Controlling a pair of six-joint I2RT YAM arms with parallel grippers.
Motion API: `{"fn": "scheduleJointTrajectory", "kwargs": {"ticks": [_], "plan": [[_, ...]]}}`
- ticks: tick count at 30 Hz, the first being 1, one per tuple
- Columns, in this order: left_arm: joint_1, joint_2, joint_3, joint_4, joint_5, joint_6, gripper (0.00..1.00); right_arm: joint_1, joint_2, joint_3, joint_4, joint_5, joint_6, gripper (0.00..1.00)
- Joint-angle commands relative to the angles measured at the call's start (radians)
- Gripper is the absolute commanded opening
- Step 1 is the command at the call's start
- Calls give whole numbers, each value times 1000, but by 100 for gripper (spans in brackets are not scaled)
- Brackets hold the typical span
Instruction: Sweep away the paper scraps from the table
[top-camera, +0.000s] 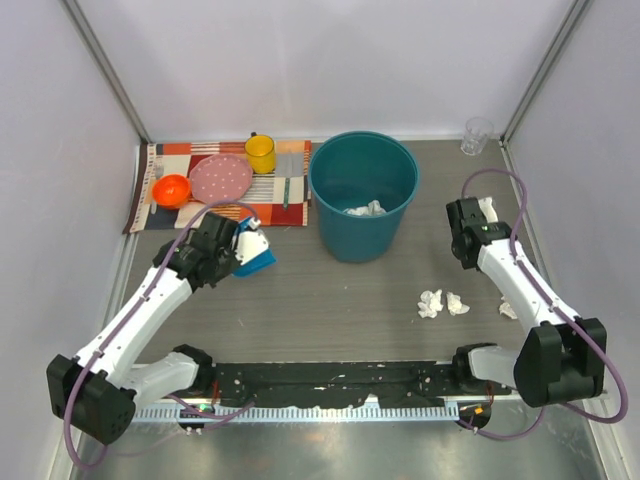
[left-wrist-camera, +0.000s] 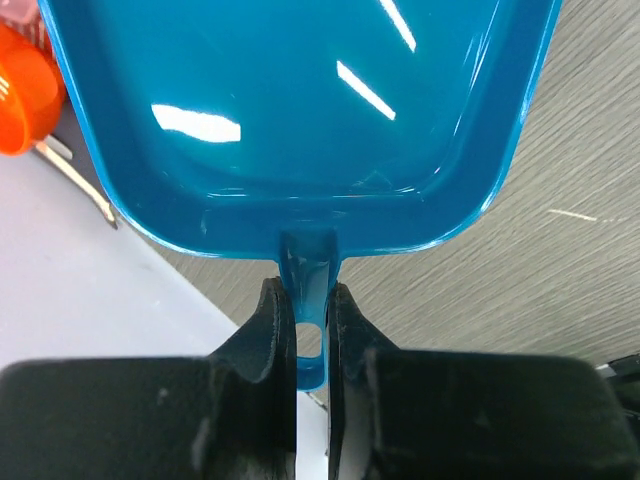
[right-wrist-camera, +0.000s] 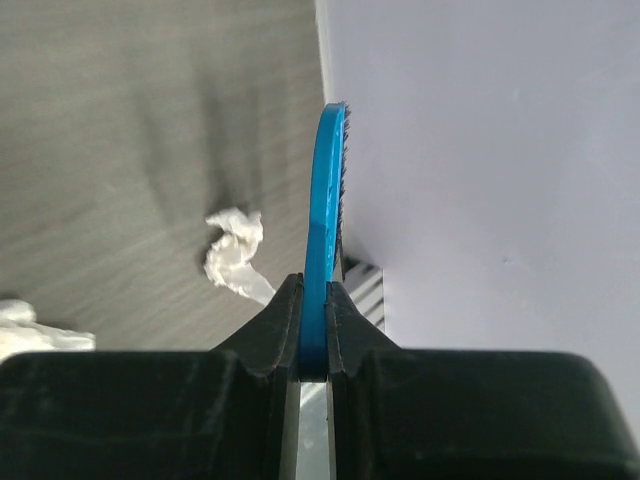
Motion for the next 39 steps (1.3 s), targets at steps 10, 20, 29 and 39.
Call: {"fn": "scheduleJointTrajectory", "kwargs": {"ticks": [10,20,29,39], "plan": [[32,6,-31,183,141,-17,0,-126,-6,-144,33,-351,-181,0],[95,35,-3,180,149,17,0,44,127,8,-120,-618,-127,1],[160,61,86,143,164,26,0,199,207,232,-176,-652,-104,1],[186,79,126,115,173,23,0,190,249,332,-219,-723,171,1]]}}
